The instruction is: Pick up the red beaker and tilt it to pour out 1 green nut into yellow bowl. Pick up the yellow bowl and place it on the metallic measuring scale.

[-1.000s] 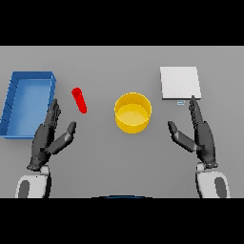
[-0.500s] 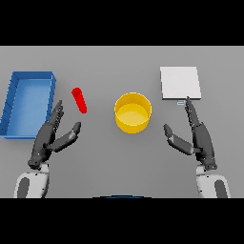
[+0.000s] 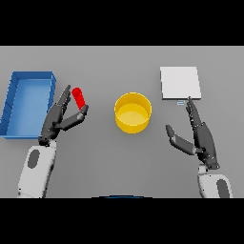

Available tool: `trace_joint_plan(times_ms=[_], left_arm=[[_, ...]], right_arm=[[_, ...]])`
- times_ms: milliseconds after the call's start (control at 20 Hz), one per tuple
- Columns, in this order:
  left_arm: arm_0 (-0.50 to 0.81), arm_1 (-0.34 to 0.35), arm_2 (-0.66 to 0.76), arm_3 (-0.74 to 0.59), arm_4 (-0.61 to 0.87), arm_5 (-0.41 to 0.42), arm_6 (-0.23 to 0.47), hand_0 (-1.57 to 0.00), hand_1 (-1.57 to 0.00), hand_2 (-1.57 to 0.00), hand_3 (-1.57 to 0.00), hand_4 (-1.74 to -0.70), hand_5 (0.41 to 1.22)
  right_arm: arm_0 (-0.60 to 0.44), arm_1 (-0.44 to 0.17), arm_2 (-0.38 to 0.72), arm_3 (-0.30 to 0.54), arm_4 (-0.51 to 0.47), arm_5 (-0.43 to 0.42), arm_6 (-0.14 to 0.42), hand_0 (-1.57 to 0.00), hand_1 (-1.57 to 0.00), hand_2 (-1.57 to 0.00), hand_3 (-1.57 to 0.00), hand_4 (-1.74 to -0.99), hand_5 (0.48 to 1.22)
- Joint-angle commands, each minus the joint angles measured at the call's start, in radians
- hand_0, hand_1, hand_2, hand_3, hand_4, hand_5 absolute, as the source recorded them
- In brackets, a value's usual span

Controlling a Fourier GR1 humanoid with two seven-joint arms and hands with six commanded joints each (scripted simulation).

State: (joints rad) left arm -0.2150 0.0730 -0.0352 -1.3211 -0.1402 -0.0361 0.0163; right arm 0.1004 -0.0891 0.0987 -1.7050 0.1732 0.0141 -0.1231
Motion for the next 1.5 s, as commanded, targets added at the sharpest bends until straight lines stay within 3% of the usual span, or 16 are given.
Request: trace_joint_plan(times_ms=[0,150,200,500,600,850,950,1050,1100,1200,1300,1450], left_arm=[[-0.026,0.003,0.004,0.032,-0.002,-0.004,-0.014,0.0,0.0,0.0,0.0,-1.19,0.641],[-0.085,-0.005,0.008,0.11,-0.027,0.019,-0.047,0.0,0.0,0.0,0.0,-1.2,0.654],[-0.103,-0.002,0.009,0.122,-0.031,0.018,-0.044,0.0,0.0,0.0,0.0,-1.2,0.657],[-0.211,-0.014,0.037,0.268,-0.05,0.06,-0.05,0.0,0.0,0.0,0.0,-1.21,0.673],[-0.229,-0.016,0.05,0.307,-0.044,0.06,-0.09,0.0,0.0,0.0,0.0,-1.23,0.687],[-0.282,-0.055,0.11,0.418,0.011,0.068,-0.196,0.0,-0.01,-0.05,-0.04,-1.33,0.738],[-0.291,-0.069,0.126,0.447,0.02,0.085,-0.224,-0.21,-0.23,-0.29,-0.25,-1.4,0.787],[-0.304,-0.087,0.123,0.469,-0.009,0.146,-0.233,-0.55,-0.59,-0.66,-0.73,-1.47,0.943],[-0.316,-0.077,0.118,0.471,-0.028,0.165,-0.21,-0.76,-0.78,-0.84,-0.88,-1.52,0.999],[-0.333,-0.069,0.103,0.487,-0.062,0.18,-0.206,-1.05,-1.07,-1.11,-1.06,-1.59,1.079],[-0.33,-0.072,0.096,0.481,-0.057,0.177,-0.214,-1.24,-1.25,-1.27,-1.15,-1.64,1.13],[-0.317,-0.074,0.084,0.464,-0.064,0.178,-0.21,-1.4,-1.41,-1.42,-1.36,-1.54,1.174]], right_arm=[[-0.008,-0.006,-0.006,0.003,0.004,-0.004,0.018,0.0,0.0,0.0,0.0,-1.222,0.626],[0.01,0.01,0.002,-0.006,-0.008,0.001,-0.006,0.0,0.0,0.0,0.0,-1.229,0.628],[-0.001,0.012,0.003,-0.004,-0.001,-0.006,0.017,0.0,0.0,0.0,0.0,-1.227,0.63],[0.021,0.007,0.007,-0.029,-0.003,0.001,0.007,0.0,0.0,0.0,0.0,-1.24,0.639],[0.012,0.011,0.005,-0.017,0.0,-0.007,0.036,0.0,0.0,0.0,0.0,-1.242,0.642],[0.011,0.004,-0.002,-0.025,-0.012,0.0,0.04,0.0,0.0,0.0,0.0,-1.244,0.644],[0.015,0.002,-0.001,-0.033,-0.006,-0.003,0.039,0.0,0.0,0.0,0.0,-1.24,0.645],[0.022,0.002,-0.005,-0.029,-0.004,-0.009,0.032,0.0,0.0,0.0,0.0,-1.237,0.648],[0.035,0.003,-0.004,-0.036,-0.011,-0.002,0.028,0.0,0.0,0.0,0.0,-1.239,0.648],[0.023,-0.005,-0.018,-0.028,-0.021,-0.003,0.033,0.0,0.0,0.0,0.0,-1.239,0.648],[0.025,-0.007,-0.014,-0.028,-0.014,-0.003,0.021,0.0,0.0,0.0,0.0,-1.242,0.65],[0.013,0.009,-0.011,-0.015,-0.025,0.001,0.028,0.0,0.0,0.0,0.0,-1.255,0.644]])
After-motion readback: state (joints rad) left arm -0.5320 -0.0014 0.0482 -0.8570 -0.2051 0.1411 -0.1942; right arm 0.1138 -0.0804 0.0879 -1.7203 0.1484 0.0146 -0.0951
